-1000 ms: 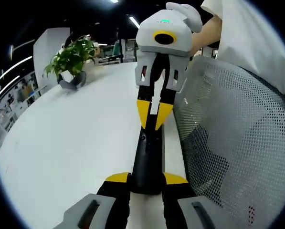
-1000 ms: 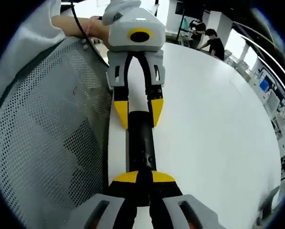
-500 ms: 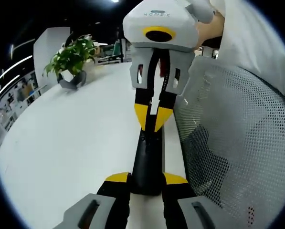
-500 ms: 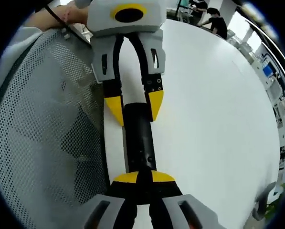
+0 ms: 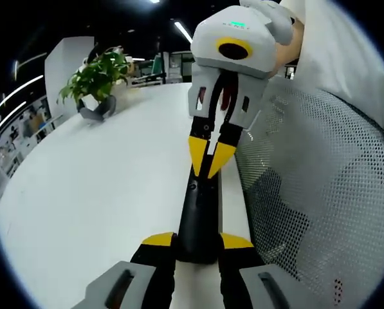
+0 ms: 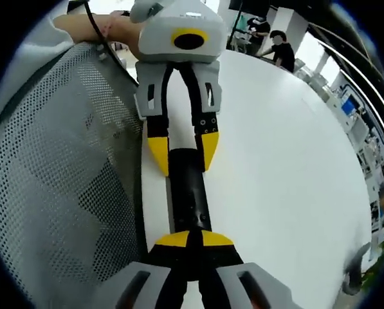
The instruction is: Press the specified remote control buttons in sequence, fully releasing each button before pressing the next.
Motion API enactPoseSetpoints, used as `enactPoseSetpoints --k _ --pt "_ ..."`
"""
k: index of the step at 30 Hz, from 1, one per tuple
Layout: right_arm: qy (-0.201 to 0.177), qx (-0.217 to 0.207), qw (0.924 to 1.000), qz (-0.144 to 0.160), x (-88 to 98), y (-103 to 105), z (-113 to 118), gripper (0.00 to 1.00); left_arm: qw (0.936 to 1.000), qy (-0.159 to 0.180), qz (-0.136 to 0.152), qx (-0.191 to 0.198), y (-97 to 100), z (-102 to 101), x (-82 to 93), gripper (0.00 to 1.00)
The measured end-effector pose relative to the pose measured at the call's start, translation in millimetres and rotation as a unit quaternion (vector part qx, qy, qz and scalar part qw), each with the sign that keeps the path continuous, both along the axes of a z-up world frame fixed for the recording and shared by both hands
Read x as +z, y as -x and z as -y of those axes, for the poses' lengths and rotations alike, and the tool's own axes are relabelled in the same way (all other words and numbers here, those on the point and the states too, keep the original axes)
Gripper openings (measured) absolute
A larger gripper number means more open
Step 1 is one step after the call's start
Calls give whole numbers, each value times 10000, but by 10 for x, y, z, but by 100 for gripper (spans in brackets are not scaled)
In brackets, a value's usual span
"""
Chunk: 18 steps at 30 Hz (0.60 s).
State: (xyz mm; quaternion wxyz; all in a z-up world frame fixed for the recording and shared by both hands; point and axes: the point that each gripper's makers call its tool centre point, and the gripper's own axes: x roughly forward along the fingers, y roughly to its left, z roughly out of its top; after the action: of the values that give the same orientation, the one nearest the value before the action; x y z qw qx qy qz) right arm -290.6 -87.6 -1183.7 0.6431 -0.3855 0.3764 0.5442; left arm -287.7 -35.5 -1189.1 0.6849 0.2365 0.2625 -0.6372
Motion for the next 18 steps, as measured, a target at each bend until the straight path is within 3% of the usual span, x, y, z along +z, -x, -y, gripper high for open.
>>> enactPoseSetpoints --k 3,6,8,12,18 --pt "304 219 9992 -101 -10 6 -2 1 10000 -6 -2 -4 2 1 1 24" --pt "562 -32 9976 -413 -23 0 4 1 10000 -4 -1 -6 3 1 2 24" --pt "494 -310 9967 -564 -24 -10 4 1 10000 7 -8 1 2 1 3 24" --pt "465 260 9986 -5 -13 -9 2 2 10000 -2 1 -13 1 1 4 24" --pt "-313 -108 9985 432 16 19 18 0 10000 -21 26 -17 1 1 2 24"
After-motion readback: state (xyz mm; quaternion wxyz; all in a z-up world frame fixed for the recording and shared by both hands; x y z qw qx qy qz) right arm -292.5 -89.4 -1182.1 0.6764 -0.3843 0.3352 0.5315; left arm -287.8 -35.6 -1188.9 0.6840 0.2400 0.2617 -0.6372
